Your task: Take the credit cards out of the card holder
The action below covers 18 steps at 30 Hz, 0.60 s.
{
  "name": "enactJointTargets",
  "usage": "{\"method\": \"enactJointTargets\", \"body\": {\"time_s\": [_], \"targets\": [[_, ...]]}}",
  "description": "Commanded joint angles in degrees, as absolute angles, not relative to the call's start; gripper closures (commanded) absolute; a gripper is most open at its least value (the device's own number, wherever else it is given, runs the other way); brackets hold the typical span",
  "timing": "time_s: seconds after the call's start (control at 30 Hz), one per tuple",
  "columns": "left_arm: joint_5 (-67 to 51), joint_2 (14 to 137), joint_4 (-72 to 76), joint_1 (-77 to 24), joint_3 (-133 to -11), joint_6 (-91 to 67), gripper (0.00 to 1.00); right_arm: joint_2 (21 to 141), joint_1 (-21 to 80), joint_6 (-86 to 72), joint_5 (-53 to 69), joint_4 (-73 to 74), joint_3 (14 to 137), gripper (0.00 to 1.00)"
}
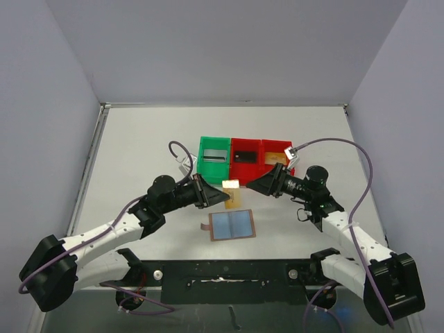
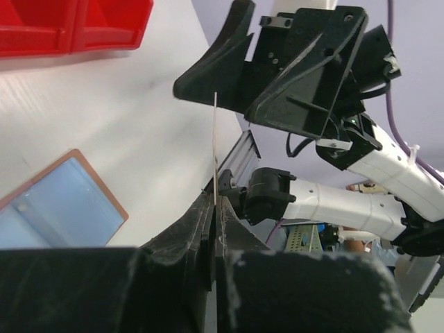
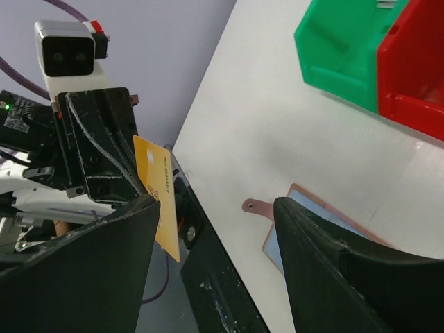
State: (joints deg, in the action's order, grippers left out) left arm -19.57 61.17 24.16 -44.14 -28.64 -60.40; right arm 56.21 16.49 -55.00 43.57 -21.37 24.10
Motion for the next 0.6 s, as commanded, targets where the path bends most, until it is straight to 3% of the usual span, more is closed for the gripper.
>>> {"method": "enactJointTargets", "body": {"time_s": [0.0, 0.57], "targets": [[-22.65, 60.87, 36.24, -43.73, -28.05, -62.90, 1.00, 58.64, 19.29, -56.81, 48.29, -28.90, 27.82, 0.35], [-23.36, 60.73, 40.21, -43.37, -25.41, -66.00, 1.00, 63.59, 23.39, -62.81, 55.99, -40.95, 29.64, 0.65]]}}
